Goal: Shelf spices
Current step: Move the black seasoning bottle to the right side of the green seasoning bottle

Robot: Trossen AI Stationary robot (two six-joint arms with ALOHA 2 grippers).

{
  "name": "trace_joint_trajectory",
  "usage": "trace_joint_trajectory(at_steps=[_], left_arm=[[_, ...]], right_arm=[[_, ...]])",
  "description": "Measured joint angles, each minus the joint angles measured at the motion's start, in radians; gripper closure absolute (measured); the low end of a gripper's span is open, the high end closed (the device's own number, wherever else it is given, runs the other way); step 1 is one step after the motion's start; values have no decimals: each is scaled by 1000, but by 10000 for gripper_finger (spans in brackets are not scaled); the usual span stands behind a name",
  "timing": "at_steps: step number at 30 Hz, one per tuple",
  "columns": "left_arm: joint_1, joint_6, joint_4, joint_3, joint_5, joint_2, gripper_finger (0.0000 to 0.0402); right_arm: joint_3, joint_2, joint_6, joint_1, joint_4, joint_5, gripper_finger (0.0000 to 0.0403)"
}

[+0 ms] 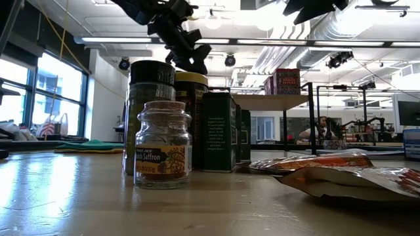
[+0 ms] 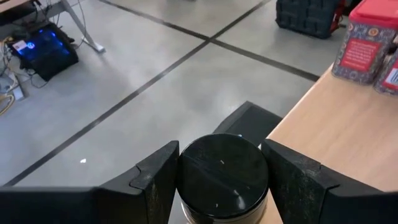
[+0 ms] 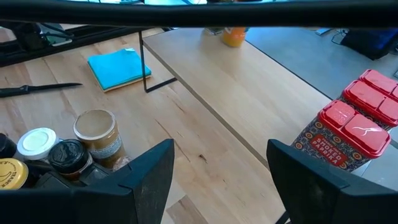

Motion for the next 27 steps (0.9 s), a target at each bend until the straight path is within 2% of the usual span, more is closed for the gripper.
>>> trace_joint_trajectory(at_steps=[7, 17, 27], left_arm=[[3, -33, -3, 0, -3, 0, 184], [2, -24, -11, 0, 17, 0, 120], [-7, -17, -7, 1, -57, -19, 118]], right_arm=[[0, 0, -1, 0, 0, 0, 152], [0, 0, -2, 0, 0, 0, 152], [0, 0, -2, 0, 0, 0, 152]])
